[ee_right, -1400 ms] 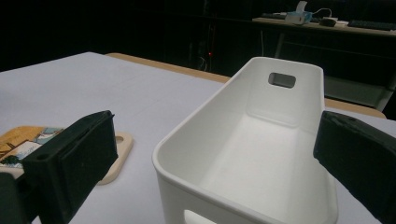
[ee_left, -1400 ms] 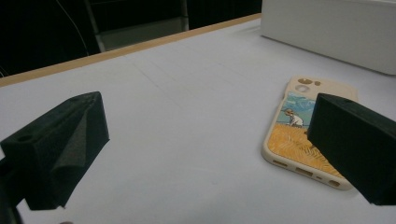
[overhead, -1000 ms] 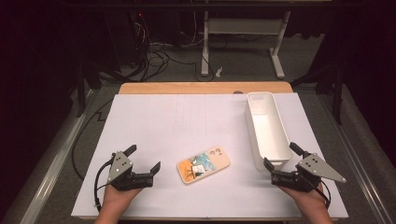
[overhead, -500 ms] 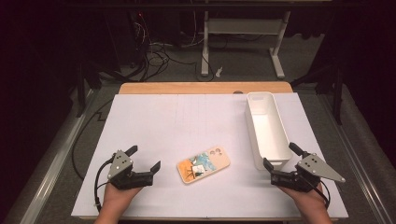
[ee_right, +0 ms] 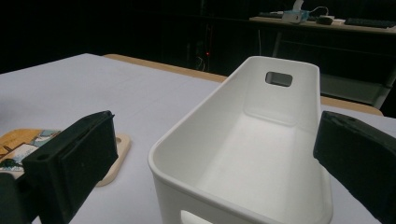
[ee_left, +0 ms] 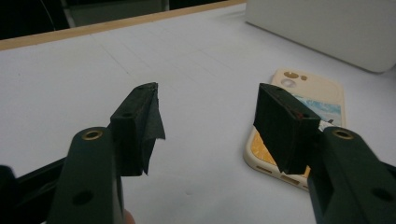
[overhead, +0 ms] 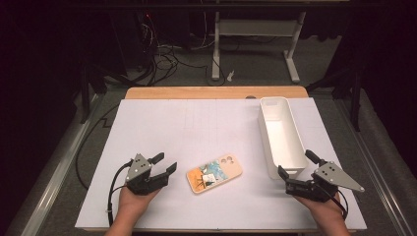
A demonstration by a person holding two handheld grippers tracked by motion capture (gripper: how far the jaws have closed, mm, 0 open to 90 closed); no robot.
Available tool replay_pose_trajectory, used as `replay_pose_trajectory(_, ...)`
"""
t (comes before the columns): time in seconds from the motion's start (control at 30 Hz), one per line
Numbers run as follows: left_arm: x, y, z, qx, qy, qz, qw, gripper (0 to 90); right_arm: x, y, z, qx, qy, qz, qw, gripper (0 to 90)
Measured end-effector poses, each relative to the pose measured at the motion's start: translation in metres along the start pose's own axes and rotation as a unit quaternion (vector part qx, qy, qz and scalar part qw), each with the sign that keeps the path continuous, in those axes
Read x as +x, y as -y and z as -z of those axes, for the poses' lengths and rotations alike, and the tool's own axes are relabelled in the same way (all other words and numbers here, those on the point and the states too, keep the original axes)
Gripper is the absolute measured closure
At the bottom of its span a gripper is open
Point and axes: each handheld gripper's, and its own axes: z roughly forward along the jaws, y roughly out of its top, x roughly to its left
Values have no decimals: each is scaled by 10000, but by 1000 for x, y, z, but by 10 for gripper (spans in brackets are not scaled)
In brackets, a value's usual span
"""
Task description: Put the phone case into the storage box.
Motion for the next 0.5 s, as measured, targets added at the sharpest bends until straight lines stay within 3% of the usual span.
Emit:
replay_pose_trajectory(0.17, -4, -4, -8, 70, 4, -20, 10000, 575, 1, -1, 0, -4, 16, 17, 10000, 1)
replay_pose_trajectory(0.2, -4, -5, -15, 208, 191, 132, 9995, 638, 1, -1, 0, -14, 20, 16, 10000, 1)
replay_pose_trajectory(0.23, -4, -5, -15, 208, 191, 132, 9995, 658, 1, -1, 0, -14, 20, 16, 10000, 1)
replay_pose_trajectory(0.33, -6, -6, -30, 576, 274, 6, 9980, 780, 0, -1, 1, -17, 37, 5, 10000, 1)
replay_pose_trajectory(0.37, -6, -6, -30, 576, 274, 6, 9980, 832, 0, -1, 1, -17, 37, 5, 10000, 1)
replay_pose_trajectory(0.43, -11, -7, -40, 874, 193, -96, 9959, 895, -1, -1, 1, -22, 43, -1, 10000, 1)
replay_pose_trajectory(0.5, -12, -8, -44, 999, 178, -132, 9948, 896, -1, -1, 1, -21, 44, 5, 10000, 1)
